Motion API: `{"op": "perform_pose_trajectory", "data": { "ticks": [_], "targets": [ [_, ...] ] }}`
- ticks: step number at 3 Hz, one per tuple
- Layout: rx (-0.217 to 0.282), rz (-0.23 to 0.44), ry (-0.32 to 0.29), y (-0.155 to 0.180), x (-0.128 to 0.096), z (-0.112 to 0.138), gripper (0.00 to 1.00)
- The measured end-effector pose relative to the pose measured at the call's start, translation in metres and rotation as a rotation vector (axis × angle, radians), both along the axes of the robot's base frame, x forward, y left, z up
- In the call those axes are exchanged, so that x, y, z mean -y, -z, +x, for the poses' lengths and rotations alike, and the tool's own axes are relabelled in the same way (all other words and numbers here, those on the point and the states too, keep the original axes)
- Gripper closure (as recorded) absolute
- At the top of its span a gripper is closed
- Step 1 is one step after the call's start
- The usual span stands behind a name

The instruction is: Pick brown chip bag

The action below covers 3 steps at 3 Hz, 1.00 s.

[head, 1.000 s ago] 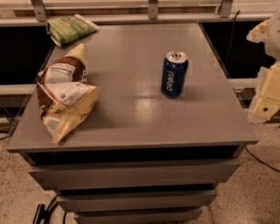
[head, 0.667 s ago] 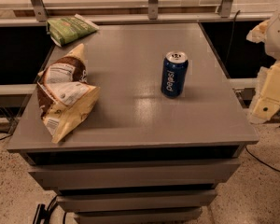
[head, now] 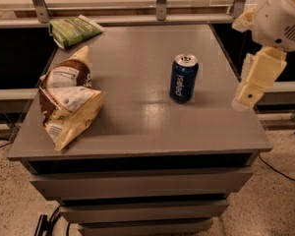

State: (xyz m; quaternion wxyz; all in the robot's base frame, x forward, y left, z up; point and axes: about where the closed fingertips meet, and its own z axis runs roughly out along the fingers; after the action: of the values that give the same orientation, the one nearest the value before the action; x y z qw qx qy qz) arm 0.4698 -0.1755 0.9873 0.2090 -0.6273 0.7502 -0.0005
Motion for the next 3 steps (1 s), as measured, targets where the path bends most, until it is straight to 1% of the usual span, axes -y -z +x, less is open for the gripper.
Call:
{"op": "perform_pose_trajectory", "data": {
  "ticks": [1,2,3],
  "targets": [
    [0.029,0.106,-0.107,-0.007,-0.058,0.026,0.00],
    [0.025,0.188,-0.227,-0.005,-0.124,0.040,0.00],
    [0.016,0.260,-0.346,-0.002,-0.194,0.040,0.00]
  ]
}}
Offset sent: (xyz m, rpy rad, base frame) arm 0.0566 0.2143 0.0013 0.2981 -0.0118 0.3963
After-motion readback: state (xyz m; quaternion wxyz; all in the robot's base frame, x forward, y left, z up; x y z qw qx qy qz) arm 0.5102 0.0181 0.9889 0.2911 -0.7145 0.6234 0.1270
